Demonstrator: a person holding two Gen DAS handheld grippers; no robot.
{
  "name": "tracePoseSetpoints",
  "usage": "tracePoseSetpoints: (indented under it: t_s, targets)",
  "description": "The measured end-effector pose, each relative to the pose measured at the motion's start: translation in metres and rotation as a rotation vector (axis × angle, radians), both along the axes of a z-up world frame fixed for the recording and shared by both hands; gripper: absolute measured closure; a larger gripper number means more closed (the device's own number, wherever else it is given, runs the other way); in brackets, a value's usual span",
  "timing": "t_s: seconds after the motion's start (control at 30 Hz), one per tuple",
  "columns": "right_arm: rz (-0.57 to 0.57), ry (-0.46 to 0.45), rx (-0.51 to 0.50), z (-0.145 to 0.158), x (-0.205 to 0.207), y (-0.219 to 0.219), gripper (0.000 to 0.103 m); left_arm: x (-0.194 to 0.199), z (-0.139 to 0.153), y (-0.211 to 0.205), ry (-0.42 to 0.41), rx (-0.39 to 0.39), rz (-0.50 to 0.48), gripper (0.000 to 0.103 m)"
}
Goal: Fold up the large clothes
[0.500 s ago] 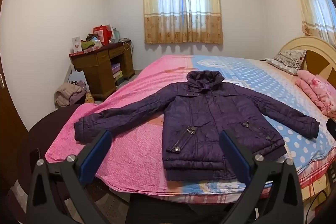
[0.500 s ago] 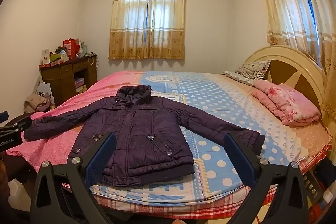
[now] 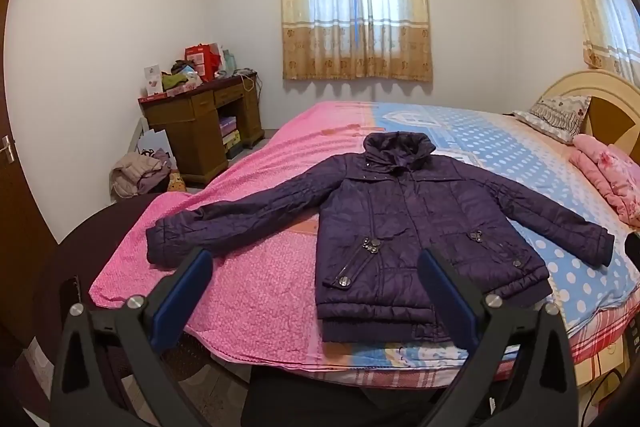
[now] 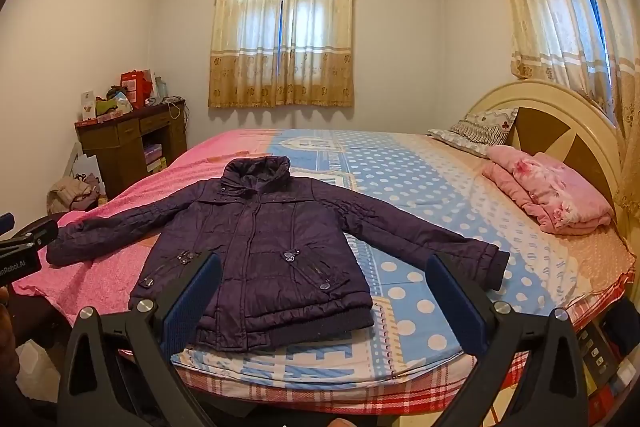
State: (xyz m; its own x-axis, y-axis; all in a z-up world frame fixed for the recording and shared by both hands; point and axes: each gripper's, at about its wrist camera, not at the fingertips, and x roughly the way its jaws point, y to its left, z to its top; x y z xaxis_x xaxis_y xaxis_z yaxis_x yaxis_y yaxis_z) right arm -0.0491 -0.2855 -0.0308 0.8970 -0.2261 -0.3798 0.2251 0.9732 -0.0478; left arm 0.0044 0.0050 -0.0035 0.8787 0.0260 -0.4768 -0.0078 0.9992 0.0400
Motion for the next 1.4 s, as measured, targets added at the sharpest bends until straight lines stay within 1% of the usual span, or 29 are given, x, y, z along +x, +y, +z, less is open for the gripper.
tracePoseSetpoints:
  t_s: [0.13, 0.17, 0.27, 0.47, 1.4]
  targets:
    - [-0.001, 0.0, -0.005, 0.0, 0.0, 0.001, 0.001, 0.0, 0.001, 0.0, -0.001, 0.0, 0.002, 0.0]
    - [-0.004, 0.001, -0.007, -0.005, 0.004, -0.007, 0.001, 0.0, 0.001, 0.0, -0.001, 0.0, 0.004, 0.0]
    - [-0.003, 0.004, -0.001, -0.014, 0.004, -0.009, 0.001, -0.001, 0.002, 0.0, -0.003, 0.0, 0.004, 0.0]
    - [-0.005, 0.007, 0.005, -0.007, 0.004, -0.009, 0.001, 0.0, 0.001, 0.0, -0.004, 0.0, 0.004, 0.0]
    - [-0.007, 0.023, 0.018, -0.012, 0.007, -0.011, 0.001, -0.001, -0.001, 0.004, -0.01, -0.005, 0.011, 0.0]
